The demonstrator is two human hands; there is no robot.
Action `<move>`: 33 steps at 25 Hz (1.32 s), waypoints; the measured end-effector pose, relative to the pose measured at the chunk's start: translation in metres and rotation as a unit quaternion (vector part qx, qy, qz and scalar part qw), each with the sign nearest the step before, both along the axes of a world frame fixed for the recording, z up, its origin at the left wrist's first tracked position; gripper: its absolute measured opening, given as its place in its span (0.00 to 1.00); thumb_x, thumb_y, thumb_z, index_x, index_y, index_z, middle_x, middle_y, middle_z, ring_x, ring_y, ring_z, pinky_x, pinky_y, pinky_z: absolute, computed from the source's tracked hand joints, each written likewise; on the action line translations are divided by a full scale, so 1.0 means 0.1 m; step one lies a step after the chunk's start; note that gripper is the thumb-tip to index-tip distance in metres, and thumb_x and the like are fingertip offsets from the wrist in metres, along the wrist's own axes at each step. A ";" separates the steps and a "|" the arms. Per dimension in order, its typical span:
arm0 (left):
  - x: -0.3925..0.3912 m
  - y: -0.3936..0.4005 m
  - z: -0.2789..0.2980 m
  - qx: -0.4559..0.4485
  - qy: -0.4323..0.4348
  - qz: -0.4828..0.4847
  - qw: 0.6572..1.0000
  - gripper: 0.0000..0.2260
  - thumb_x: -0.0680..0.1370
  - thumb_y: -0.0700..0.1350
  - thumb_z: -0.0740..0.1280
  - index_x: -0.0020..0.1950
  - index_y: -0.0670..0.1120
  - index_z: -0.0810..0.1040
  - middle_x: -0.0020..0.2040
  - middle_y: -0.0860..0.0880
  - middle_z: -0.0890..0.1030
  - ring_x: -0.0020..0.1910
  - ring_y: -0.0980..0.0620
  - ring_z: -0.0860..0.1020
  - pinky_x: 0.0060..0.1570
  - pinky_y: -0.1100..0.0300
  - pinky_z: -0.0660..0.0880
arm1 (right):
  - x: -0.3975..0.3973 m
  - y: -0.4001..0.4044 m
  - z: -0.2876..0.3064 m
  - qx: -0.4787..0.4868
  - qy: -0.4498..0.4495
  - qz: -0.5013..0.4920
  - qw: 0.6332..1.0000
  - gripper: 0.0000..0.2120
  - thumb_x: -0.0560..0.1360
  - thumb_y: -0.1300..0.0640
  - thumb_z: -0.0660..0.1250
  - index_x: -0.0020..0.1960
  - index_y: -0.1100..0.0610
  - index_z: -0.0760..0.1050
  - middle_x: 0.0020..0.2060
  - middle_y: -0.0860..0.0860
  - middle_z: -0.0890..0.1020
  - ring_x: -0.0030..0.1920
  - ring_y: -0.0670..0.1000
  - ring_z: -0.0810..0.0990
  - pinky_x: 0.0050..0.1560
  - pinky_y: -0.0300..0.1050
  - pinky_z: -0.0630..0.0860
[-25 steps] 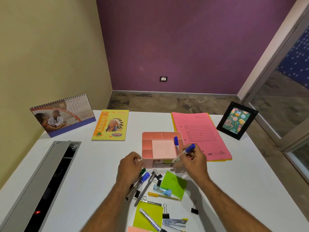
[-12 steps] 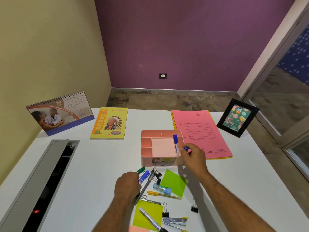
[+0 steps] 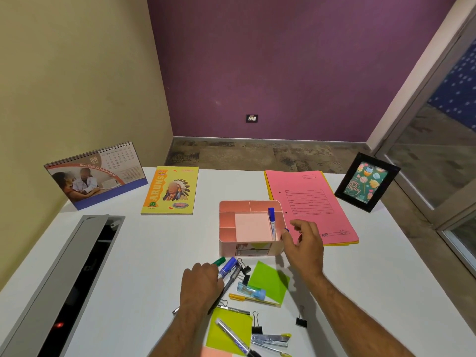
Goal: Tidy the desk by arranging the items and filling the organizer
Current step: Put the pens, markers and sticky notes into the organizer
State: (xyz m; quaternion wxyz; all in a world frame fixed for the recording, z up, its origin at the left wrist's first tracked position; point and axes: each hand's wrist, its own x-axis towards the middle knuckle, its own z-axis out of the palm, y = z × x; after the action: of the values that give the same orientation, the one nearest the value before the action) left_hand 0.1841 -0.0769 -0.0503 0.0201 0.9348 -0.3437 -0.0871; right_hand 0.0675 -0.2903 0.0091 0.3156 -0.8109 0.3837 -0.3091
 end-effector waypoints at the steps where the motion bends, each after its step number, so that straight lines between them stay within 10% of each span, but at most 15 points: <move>1: 0.00 0.00 0.04 -0.031 0.008 0.006 0.999 0.12 0.78 0.54 0.59 0.54 0.51 0.77 0.50 0.51 0.81 0.50 0.50 0.77 0.44 0.54 0.64 | -0.02 0.05 -0.01 -0.010 -0.017 0.004 1.000 0.11 0.72 0.59 0.72 0.53 0.54 0.77 0.48 0.48 0.77 0.44 0.48 0.77 0.38 0.43 0.74; 10: -0.13 -0.27 0.35 -0.306 0.108 -0.061 0.944 0.08 0.76 0.56 0.65 0.53 0.57 0.78 0.50 0.60 0.80 0.49 0.57 0.75 0.51 0.57 0.69 | 0.07 0.50 -0.05 0.303 -0.076 0.125 0.942 0.16 0.72 0.57 0.74 0.58 0.48 0.77 0.44 0.50 0.84 0.45 0.49 0.84 0.42 0.45 0.81; 16: -0.21 -0.20 0.39 -0.362 0.155 -0.030 0.919 0.11 0.75 0.60 0.68 0.54 0.57 0.74 0.50 0.63 0.76 0.49 0.59 0.74 0.49 0.59 0.72 | 0.06 0.48 0.12 0.323 -0.138 0.137 0.926 0.10 0.74 0.64 0.71 0.53 0.53 0.80 0.43 0.57 0.83 0.41 0.54 0.85 0.35 0.42 0.80; 23: -0.22 0.15 0.11 -0.148 0.151 -0.189 0.959 0.15 0.69 0.65 0.65 0.47 0.57 0.76 0.45 0.58 0.78 0.49 0.55 0.73 0.52 0.53 0.71 | 0.09 -0.09 0.39 0.195 -0.249 -0.058 0.947 0.10 0.75 0.57 0.70 0.53 0.43 0.79 0.49 0.51 0.83 0.48 0.56 0.82 0.43 0.55 0.83; 27: -0.30 0.20 0.00 0.043 0.109 -0.314 0.942 0.23 0.68 0.65 0.69 0.58 0.54 0.81 0.54 0.51 0.80 0.57 0.48 0.73 0.54 0.52 0.66 | 0.08 -0.26 0.28 0.093 -0.071 -0.018 0.993 0.15 0.78 0.57 0.67 0.64 0.50 0.76 0.48 0.50 0.83 0.45 0.54 0.81 0.48 0.53 0.81; 33: -0.31 0.20 -0.03 0.050 0.089 -0.394 0.913 0.19 0.71 0.63 0.68 0.53 0.52 0.84 0.47 0.50 0.83 0.53 0.45 0.74 0.49 0.52 0.66 | 0.08 -0.20 0.03 0.064 0.107 0.085 0.988 0.15 0.79 0.59 0.63 0.66 0.53 0.75 0.53 0.52 0.83 0.48 0.50 0.79 0.50 0.49 0.80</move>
State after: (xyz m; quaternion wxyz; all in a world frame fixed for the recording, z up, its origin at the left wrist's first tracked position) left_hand 0.1533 -0.0571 -0.0536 -0.0318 0.7117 -0.6762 -0.1877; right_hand 0.0759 -0.3103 0.0123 0.3495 -0.8472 0.3637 -0.1670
